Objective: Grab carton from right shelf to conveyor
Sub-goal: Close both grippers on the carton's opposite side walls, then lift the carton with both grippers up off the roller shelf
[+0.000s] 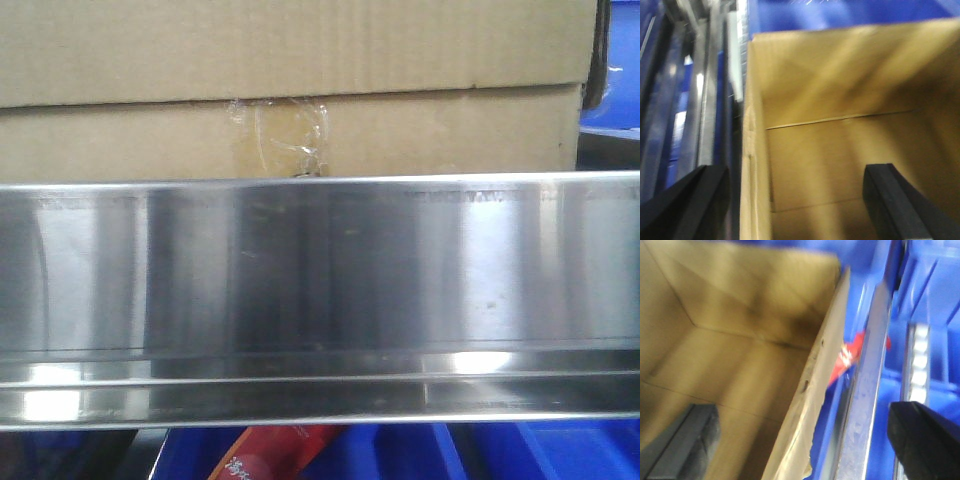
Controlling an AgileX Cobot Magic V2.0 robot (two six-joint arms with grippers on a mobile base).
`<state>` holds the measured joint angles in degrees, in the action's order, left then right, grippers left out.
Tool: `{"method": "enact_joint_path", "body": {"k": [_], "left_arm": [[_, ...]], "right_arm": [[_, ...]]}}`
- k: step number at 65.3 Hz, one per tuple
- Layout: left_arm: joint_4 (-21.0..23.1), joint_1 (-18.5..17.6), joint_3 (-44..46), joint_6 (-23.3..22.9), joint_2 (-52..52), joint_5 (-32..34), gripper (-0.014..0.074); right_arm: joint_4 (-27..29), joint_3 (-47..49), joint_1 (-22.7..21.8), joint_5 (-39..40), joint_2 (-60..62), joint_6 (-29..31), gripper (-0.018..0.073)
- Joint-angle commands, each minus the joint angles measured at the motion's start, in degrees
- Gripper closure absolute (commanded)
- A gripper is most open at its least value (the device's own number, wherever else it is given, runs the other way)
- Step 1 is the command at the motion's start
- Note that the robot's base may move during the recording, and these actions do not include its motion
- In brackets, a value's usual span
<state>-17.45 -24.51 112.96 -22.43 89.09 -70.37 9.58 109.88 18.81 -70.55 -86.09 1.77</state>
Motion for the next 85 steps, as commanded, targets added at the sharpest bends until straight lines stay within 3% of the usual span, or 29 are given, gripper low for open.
{"method": "enact_joint_path", "body": {"k": [1,45,54,64,67,70,75,83,85], "left_arm": [[-0.99,1.31,0.43,-0.32,1.03,0.41,0.0153],[3.57,8.84,0.43,4.39,9.06,0.41,0.0153],[3.57,8.96,0.43,4.81,10.06,0.41,0.0153],[4.3,8.96,0.43,5.52,11.54,0.41,0.0165],[4.3,8.96,0.43,5.52,12.05,0.41,0.019],[4.3,8.96,0.43,5.52,12.72,0.41,0.0224],[5.17,8.96,0.43,5.52,12.97,0.41,0.0354],[5.3,8.96,0.43,5.52,12.41,0.41,0.0646],[5.3,8.96,0.51,5.52,12.14,0.41,0.0619]], "right_arm": [[-0.36,0.58,1.35,1.37,-1.06,-0.19,-0.0009],[-3.59,0.58,1.87,3.64,-10.26,-2.76,0.002],[-4.34,0.58,1.87,3.64,-10.96,-2.76,0.019],[-5.98,0.58,1.87,3.64,-11.41,-2.76,0.0549],[-6.51,0.58,1.87,3.64,-11.41,-2.76,0.0654],[-6.51,0.58,1.87,3.64,-11.41,-2.76,0.0633],[-6.63,0.58,1.87,3.51,-11.41,-2.76,0.0624],[-6.63,0.58,1.87,3.51,-11.41,-2.76,0.0625],[-6.73,0.58,1.87,3.51,-11.3,-2.76,0.0625]]}}
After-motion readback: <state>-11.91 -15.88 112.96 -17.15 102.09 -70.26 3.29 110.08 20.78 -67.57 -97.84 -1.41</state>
